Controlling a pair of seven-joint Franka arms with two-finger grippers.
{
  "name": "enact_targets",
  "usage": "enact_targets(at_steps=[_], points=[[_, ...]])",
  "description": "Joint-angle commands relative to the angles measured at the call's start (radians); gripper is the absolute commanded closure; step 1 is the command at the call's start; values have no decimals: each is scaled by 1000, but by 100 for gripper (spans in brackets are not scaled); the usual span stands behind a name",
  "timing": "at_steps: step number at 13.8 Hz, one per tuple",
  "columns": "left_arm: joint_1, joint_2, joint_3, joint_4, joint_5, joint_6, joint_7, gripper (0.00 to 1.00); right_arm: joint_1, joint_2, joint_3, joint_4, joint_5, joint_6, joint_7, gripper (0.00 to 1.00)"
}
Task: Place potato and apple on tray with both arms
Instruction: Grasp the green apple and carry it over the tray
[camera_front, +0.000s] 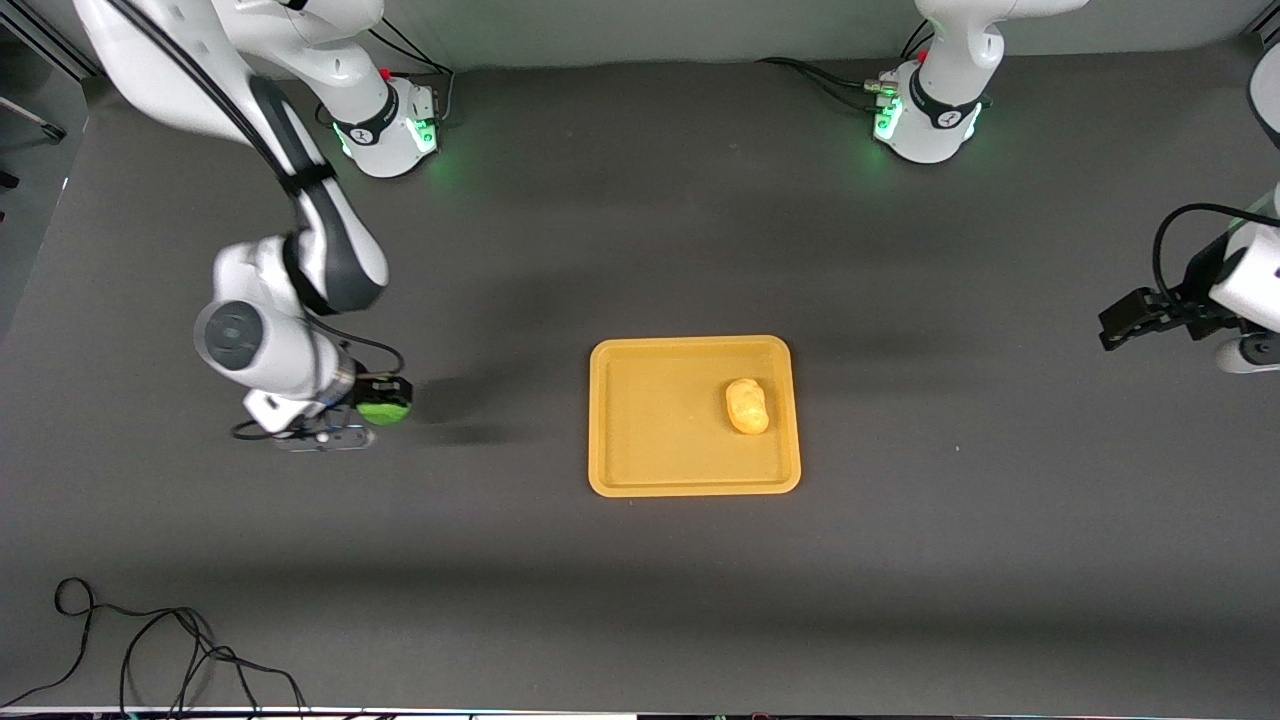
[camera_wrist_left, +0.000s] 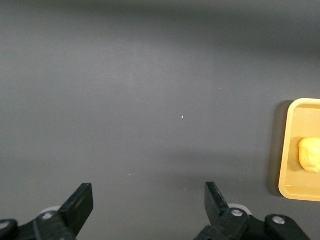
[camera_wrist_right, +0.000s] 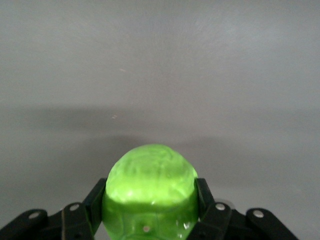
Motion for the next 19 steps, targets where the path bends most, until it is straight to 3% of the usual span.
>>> enact_targets(at_steps=[1,5,11,14,19], points=[[-34,-29,27,-7,-8,-20,-3,1,14,-22,12,232,7,-248,56,58],[-37,-28,21,-7,-9,-20,-3,0,211,104,23,505,46,-325,284,58],[-40,-5,20,25,-54,-26,-6,0,524,470,22,959,37,-348,742,58],[-46,28,18,72,-54,-33,-3,0,588,578,19,980,-7,-267,768,58],[-39,55,-17,157,-52,-98,11,0,591,758,11,980,-20,-34,771,58]])
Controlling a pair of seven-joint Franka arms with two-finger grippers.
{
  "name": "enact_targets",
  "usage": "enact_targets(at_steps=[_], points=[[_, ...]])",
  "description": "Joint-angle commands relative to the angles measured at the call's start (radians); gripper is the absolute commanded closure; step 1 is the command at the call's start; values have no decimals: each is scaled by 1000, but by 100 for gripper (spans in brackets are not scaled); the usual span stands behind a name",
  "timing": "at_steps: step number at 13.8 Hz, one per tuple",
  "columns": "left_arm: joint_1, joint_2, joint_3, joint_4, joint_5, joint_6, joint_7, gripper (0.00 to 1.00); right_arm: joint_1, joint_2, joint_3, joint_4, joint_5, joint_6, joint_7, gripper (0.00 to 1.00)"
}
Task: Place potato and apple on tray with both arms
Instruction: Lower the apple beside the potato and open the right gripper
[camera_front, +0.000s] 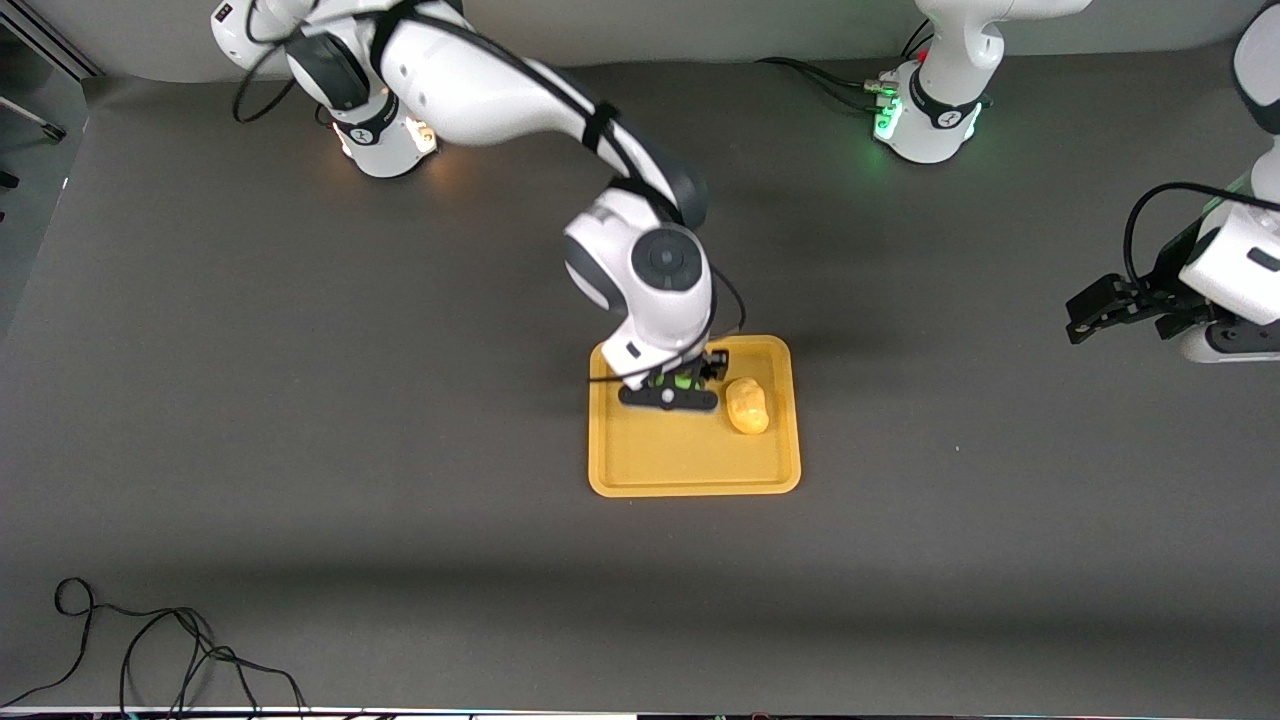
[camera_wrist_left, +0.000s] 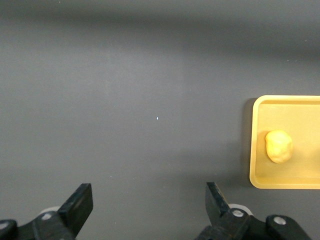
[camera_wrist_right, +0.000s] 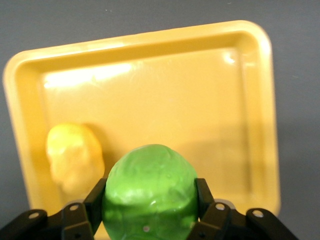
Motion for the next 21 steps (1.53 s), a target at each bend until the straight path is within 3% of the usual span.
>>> enact_targets(at_steps=[1,9,10,11,12,13,15,17,21], points=[[-2,50,5,59,-5,-29,13,0,4,91,-10,67,-20,60,18,58],[-3,75,2,56,-5,-39,10,0,0,145,-27,64,-21,128,16,58],[-1,75,3,56,-5,-39,10,0,-2,145,-27,66,-21,131,18,53],[-1,75,5,58,-5,-39,10,0,-2,145,-27,64,-21,130,18,22],[-1,73,5,58,-5,-38,10,0,-7,142,-27,64,-20,130,15,7],[-1,73,5,58,-5,-38,10,0,-7,140,-27,64,-21,128,16,0],[-1,72,5,58,-5,-41,7,0,-8,116,-27,64,-21,101,16,0],[5,75,8,61,-8,-26,9,0,-10,56,-34,67,-20,-12,12,0],[5,84,8,58,-7,-25,3,0,-55,-148,-33,63,-17,-249,1,0]])
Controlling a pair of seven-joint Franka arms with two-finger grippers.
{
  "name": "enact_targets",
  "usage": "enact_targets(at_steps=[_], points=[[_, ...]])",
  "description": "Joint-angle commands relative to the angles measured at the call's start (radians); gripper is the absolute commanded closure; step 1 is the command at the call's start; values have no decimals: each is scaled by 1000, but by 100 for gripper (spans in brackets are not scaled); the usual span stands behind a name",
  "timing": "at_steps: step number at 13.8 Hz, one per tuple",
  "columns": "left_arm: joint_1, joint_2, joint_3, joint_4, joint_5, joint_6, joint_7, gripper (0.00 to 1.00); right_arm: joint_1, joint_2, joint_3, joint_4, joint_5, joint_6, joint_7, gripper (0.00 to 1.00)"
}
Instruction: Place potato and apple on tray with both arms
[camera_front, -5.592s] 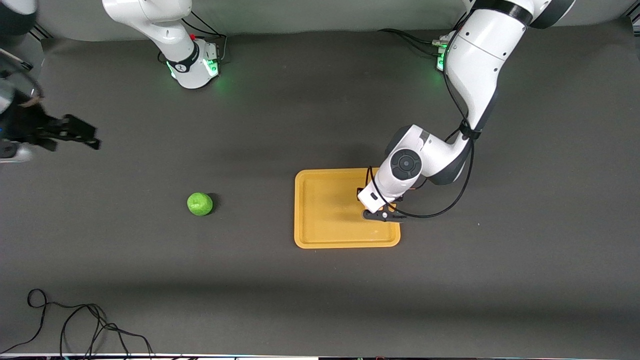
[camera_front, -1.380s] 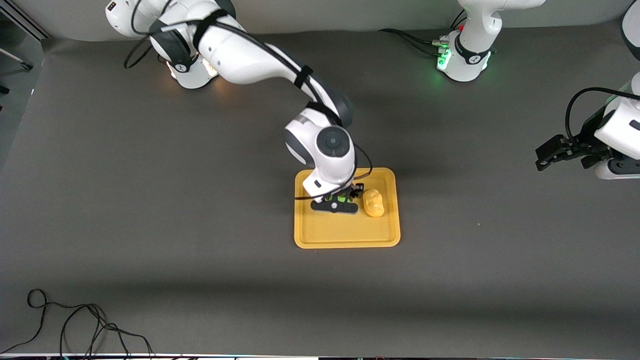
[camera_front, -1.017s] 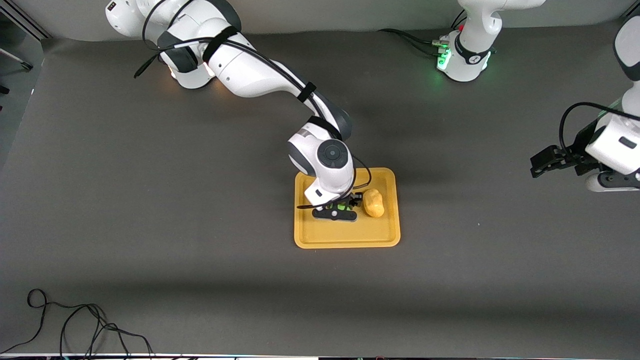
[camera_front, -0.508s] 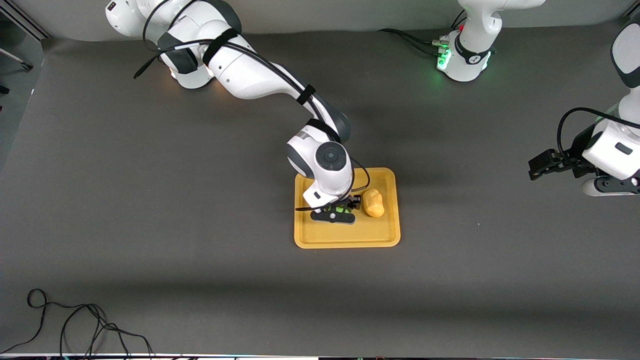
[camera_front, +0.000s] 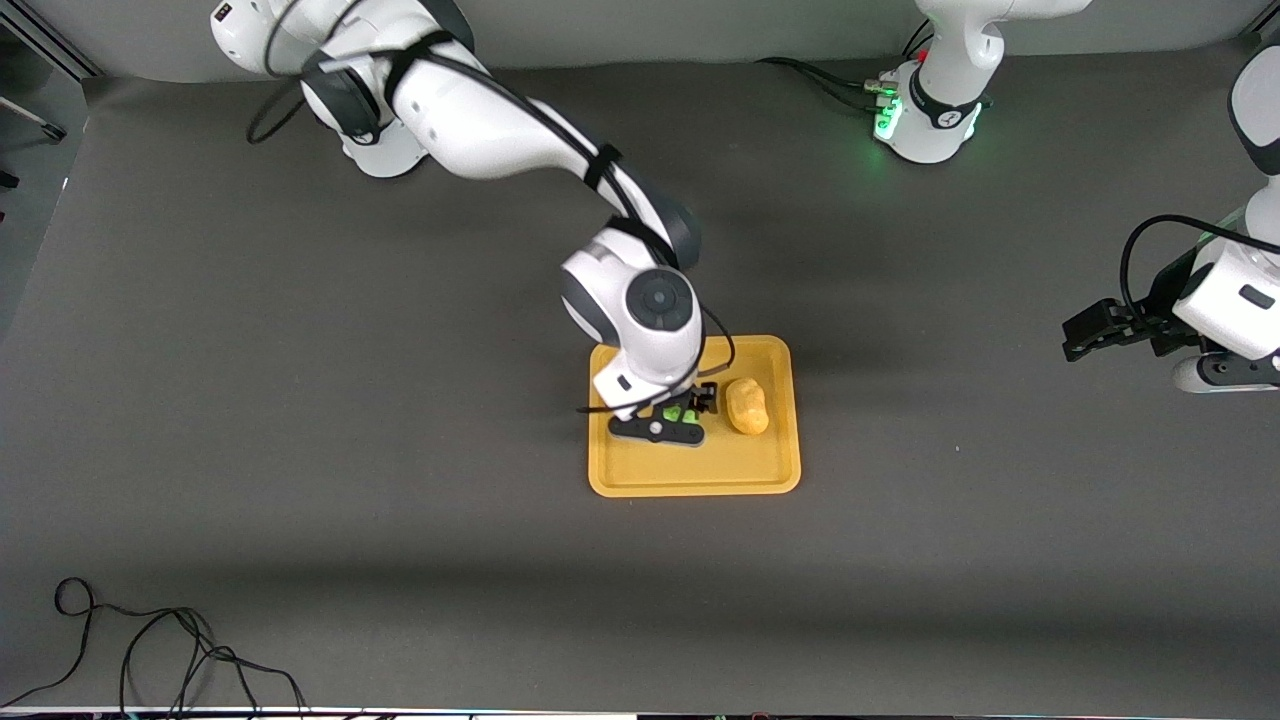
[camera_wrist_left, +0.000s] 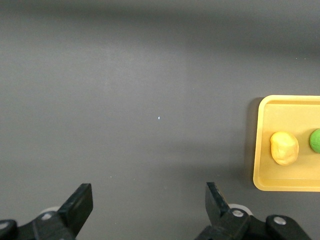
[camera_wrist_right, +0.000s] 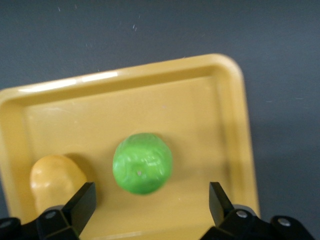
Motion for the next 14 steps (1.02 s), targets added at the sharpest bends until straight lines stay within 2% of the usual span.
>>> enact_targets(at_steps=[1,3,5,7,10,12,14], points=[[-1,12,3,24,-5,-21,3,0,-53,-181,8,-41,-14,-156,-16,0],[-1,10,3,24,-7,-29,3,0,-106,-297,5,-71,-15,-273,-147,0],[1,5,3,24,-7,-32,7,0,-155,-455,-42,-199,-14,-329,-349,0],[-7,7,0,24,-7,-31,-8,0,-169,-625,-134,-388,-4,-309,-505,0],[-11,10,0,25,-7,-25,-5,0,-171,-791,-289,-586,17,-244,-744,0],[-13,13,0,20,-7,-25,-5,0,-296,-854,-286,-659,35,-223,-830,0],[-11,15,0,12,-5,-15,-5,0,-439,-871,-208,-671,40,-224,-901,0]])
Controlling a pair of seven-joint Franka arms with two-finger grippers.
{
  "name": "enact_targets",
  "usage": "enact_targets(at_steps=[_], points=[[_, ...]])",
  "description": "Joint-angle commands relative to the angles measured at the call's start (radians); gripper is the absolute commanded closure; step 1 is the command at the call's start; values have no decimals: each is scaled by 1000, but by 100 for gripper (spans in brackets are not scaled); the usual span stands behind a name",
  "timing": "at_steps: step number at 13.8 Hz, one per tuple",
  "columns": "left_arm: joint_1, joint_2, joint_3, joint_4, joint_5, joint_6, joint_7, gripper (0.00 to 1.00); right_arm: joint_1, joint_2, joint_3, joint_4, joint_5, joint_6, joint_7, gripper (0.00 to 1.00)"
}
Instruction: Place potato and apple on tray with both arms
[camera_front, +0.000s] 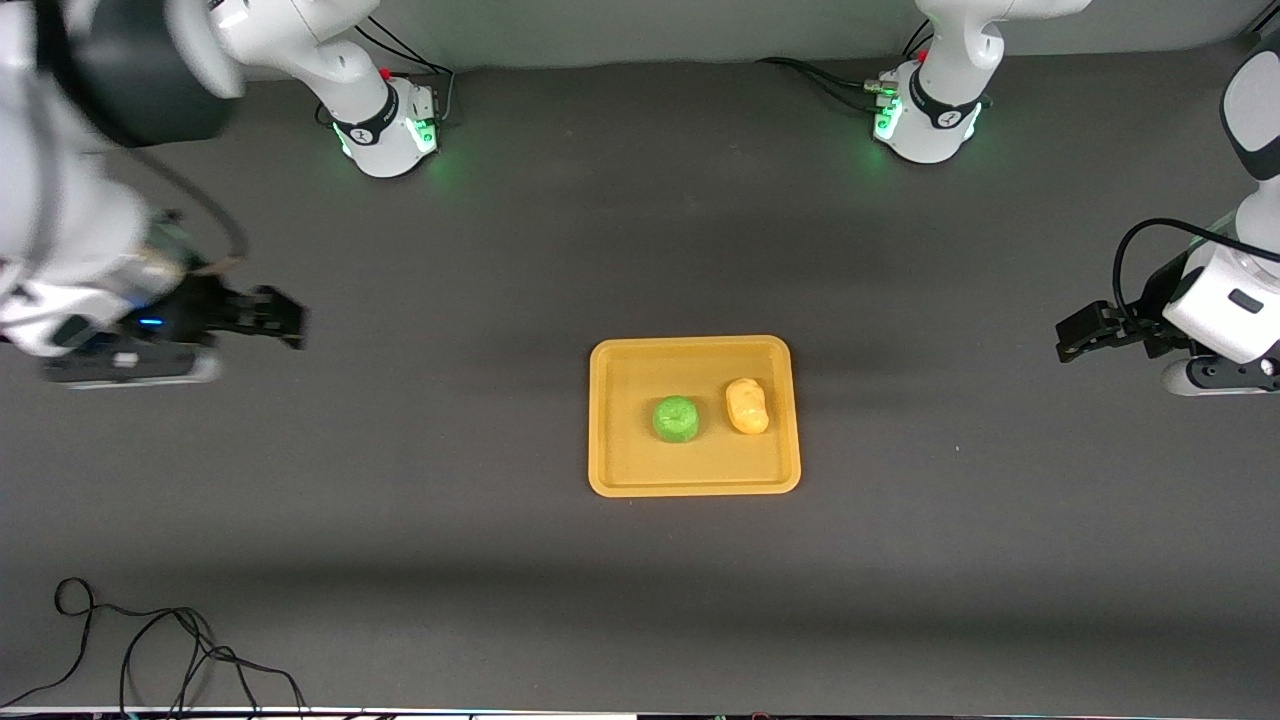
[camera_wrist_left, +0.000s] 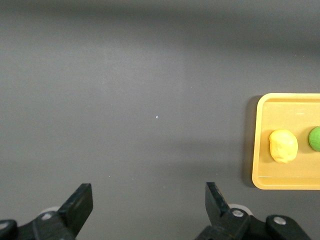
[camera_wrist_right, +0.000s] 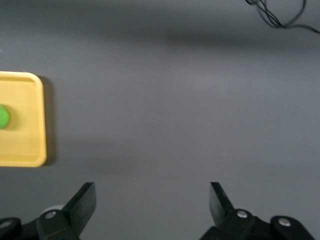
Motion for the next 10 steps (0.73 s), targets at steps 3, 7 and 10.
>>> enact_targets(at_steps=[3,7,10], points=[[-8,2,4,5,-5,-12,-6,0,-335,-66,228,-71,18,36,-96,0],[2,-4,4,-34,-3,19,36,0,-554,-77,409,-70,6,24,-96,0],[6,-24,7,-37,-3,5,75,0,-551,-77,406,-54,-17,2,-89,0]])
